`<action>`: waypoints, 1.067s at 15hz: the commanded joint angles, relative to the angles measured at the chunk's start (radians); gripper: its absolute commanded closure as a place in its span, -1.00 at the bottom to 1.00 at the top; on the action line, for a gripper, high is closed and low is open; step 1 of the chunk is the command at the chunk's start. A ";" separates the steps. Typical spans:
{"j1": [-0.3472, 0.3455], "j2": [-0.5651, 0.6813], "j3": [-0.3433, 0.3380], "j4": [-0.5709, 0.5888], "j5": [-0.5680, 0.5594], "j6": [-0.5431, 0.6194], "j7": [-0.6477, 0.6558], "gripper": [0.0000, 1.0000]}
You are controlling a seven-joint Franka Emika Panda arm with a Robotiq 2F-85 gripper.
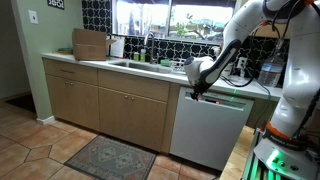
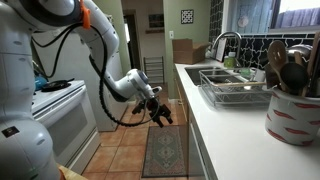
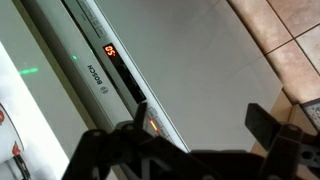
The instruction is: Push the second button from the left on the dish washing machine
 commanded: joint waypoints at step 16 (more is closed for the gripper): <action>0.038 0.159 -0.084 0.110 -0.156 0.007 0.049 -0.46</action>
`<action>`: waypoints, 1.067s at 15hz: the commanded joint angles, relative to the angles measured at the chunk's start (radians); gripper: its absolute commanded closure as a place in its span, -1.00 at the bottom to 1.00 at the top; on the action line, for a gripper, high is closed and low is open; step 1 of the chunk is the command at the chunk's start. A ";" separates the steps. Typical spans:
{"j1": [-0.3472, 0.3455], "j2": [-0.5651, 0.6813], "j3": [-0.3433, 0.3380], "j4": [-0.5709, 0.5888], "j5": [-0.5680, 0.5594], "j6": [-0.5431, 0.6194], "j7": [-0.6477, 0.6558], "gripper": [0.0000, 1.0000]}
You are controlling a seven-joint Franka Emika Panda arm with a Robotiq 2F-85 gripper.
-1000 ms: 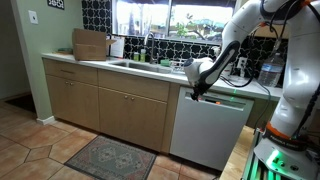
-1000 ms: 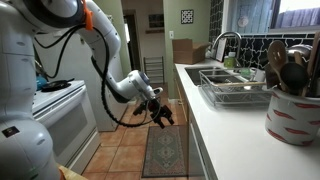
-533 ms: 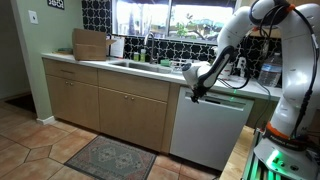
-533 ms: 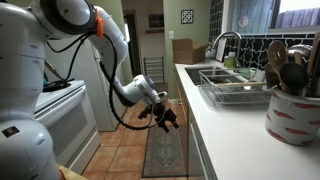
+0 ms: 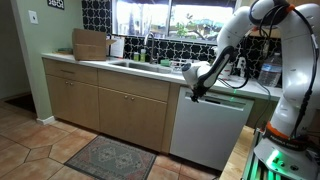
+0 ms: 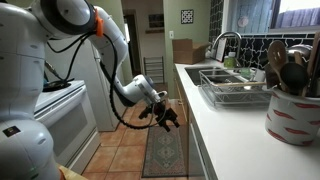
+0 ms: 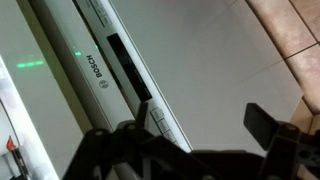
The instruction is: Push the second button from the left on the dish washing machine
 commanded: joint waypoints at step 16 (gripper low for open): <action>-0.015 0.229 -0.024 0.172 -0.401 -0.006 0.110 1.00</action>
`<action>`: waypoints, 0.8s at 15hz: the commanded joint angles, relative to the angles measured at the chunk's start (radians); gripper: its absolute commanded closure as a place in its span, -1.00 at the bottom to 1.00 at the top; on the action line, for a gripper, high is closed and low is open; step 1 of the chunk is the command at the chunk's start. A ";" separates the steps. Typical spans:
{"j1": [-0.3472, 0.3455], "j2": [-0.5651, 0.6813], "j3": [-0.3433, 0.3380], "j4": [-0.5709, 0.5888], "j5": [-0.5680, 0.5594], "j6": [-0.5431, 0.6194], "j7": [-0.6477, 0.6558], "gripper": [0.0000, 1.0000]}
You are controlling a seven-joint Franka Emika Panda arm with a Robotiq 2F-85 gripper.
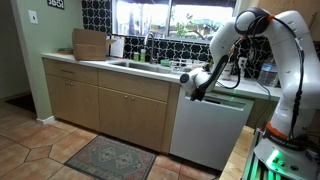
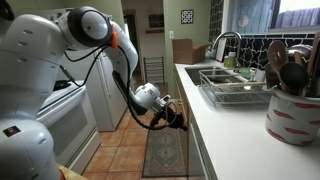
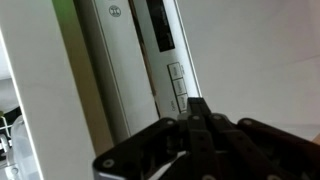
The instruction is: Push the second button from the left on the dish washing machine
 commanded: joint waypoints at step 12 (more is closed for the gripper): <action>-0.038 0.148 0.000 0.150 -0.030 -0.029 0.004 1.00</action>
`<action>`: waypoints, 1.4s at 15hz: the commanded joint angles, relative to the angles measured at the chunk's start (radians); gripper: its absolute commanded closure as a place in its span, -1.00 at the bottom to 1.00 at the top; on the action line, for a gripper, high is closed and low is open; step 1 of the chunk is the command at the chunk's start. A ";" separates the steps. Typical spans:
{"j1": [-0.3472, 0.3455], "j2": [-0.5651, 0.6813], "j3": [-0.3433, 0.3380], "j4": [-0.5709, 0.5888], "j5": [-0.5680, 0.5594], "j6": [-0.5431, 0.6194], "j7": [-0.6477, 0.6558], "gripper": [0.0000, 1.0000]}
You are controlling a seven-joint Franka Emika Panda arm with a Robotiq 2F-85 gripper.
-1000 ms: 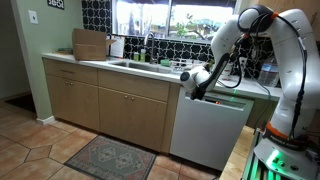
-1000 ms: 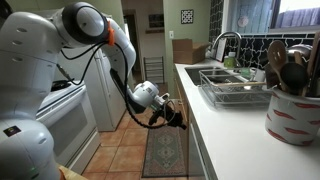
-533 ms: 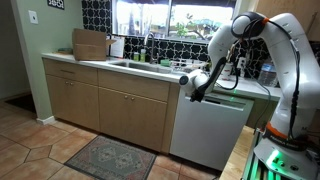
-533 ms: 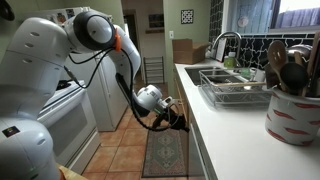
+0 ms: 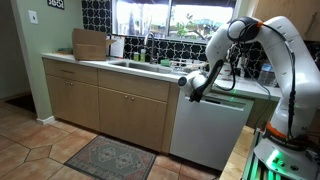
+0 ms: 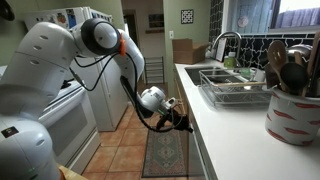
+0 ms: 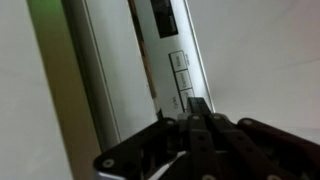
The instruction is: Push the second button from the left on the dish washing machine
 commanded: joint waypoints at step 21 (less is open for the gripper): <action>-0.055 0.084 0.013 0.113 0.077 0.015 -0.100 1.00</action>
